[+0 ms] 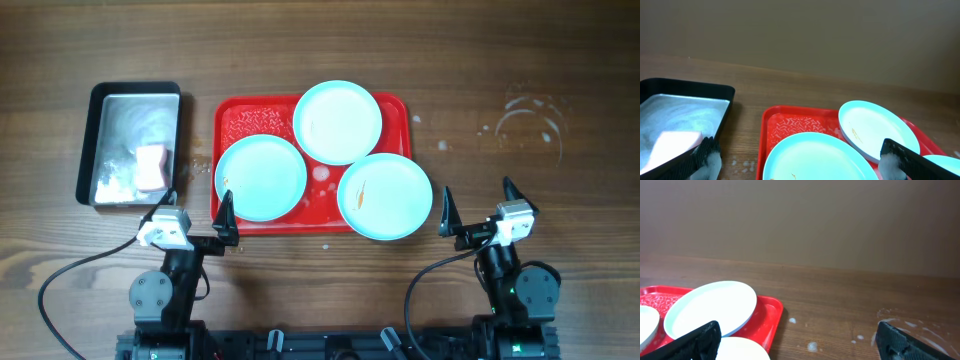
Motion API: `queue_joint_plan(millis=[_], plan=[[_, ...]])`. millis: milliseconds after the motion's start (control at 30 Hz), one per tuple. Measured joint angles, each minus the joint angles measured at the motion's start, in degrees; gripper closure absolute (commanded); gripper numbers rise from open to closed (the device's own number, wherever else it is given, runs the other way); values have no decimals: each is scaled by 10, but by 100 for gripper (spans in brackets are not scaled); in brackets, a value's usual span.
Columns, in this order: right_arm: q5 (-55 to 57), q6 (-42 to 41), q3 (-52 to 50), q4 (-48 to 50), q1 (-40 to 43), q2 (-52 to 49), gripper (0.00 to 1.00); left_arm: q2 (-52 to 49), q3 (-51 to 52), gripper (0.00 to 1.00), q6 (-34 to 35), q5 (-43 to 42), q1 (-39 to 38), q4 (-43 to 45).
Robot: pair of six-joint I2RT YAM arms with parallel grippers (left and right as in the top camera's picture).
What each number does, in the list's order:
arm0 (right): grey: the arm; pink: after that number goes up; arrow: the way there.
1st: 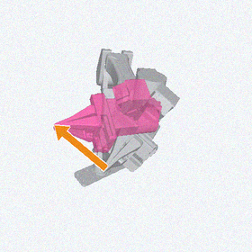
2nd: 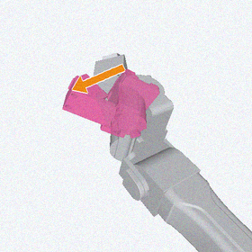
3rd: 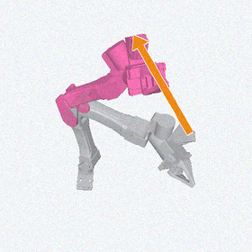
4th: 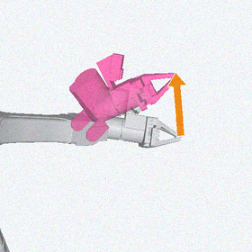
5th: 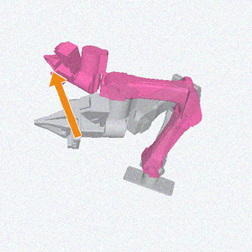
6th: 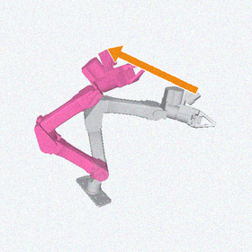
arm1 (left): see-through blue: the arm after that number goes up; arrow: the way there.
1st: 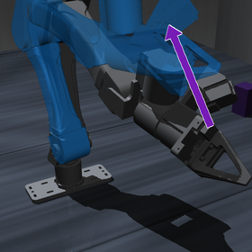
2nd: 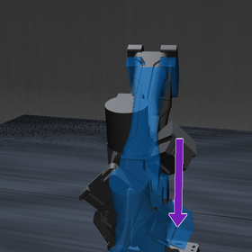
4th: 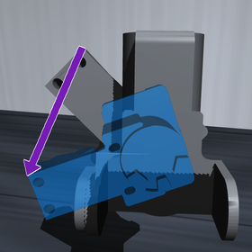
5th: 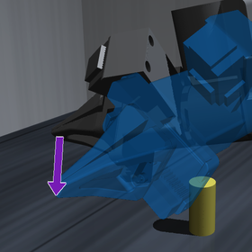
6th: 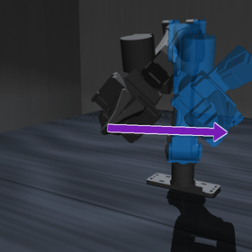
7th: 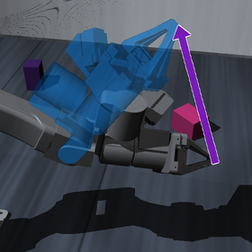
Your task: Clean dirty plates on tray and stack at the side
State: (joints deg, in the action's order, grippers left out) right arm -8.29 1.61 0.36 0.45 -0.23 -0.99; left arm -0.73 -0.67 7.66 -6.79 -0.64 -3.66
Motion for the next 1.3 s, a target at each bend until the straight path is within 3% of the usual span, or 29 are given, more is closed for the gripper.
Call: queue_joint_plan(millis=[400, 967, 1300], plan=[[-12, 0, 0, 64, 0, 0, 0, 0, 0, 0, 0, 0, 0, 0], [-75, 0, 48, 63, 0, -1, 0, 0, 0, 0, 0, 0, 0, 0], [-85, 0, 77, 63, 0, -63, 0, 0, 0, 0, 0, 0, 0, 0]])
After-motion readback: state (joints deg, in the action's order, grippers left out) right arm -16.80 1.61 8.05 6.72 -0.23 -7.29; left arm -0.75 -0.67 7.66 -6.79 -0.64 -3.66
